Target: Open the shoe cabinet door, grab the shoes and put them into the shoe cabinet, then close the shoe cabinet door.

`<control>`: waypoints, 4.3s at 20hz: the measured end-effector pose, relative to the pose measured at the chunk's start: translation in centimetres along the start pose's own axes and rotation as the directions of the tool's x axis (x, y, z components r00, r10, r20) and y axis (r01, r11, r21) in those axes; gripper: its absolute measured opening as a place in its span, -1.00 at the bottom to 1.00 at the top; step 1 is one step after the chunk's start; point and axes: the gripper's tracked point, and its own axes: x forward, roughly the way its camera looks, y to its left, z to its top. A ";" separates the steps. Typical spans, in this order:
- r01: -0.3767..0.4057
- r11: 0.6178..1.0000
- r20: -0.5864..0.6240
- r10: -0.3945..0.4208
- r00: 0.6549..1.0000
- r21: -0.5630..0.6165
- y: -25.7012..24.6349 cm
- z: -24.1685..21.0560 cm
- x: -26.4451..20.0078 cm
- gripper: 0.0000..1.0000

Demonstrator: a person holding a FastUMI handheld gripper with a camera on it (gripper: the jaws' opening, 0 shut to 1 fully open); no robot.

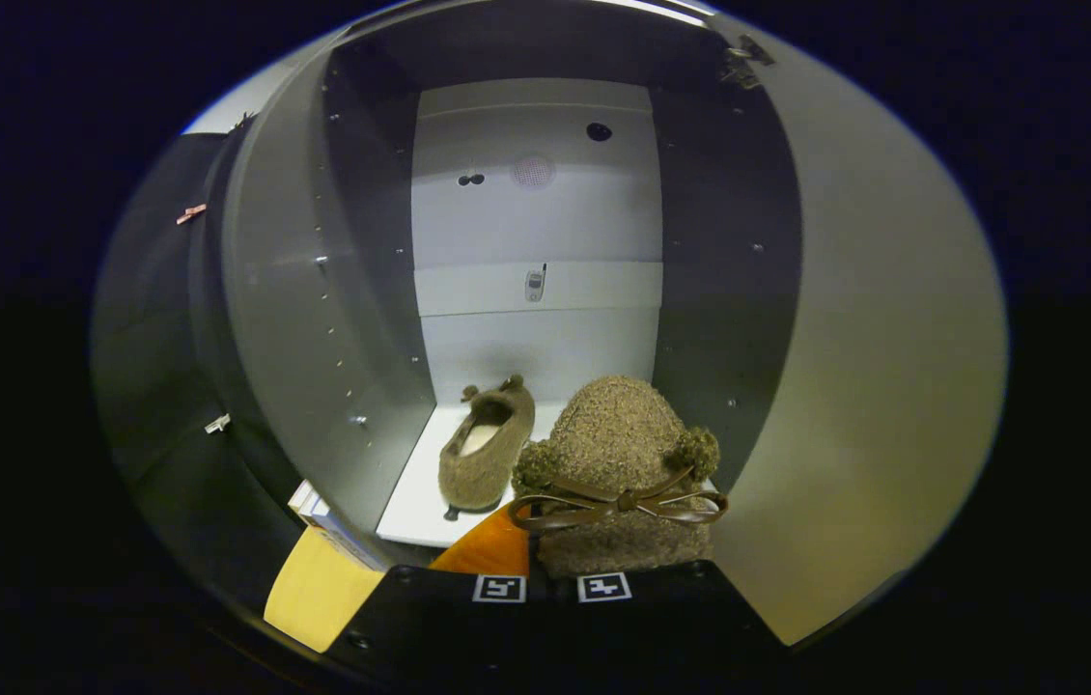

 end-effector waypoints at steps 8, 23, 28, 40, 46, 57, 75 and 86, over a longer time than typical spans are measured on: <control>0.028 1.000 -0.130 -0.028 0.991 -0.001 -0.5 1.9 12.1 -0.90; 0.093 0.987 -0.412 -0.030 0.911 0.134 -4.1 -3.4 23.0 -0.80; 0.072 0.992 -0.417 -0.022 0.909 0.106 -2.9 -3.9 21.2 -0.04; 0.094 0.995 -0.086 -0.090 0.992 0.042 -2.1 4.9 5.0 0.96; -0.003 0.999 0.051 0.001 0.999 0.047 0.4 3.8 -8.9 0.96; -0.130 0.984 0.162 0.109 0.981 0.125 -2.9 -3.8 -29.3 0.96; 0.069 0.983 0.223 -0.107 0.969 0.172 -28.9 -4.9 -36.0 0.96; -0.013 0.995 0.229 -0.010 0.973 0.100 -25.3 -3.3 -31.0 0.96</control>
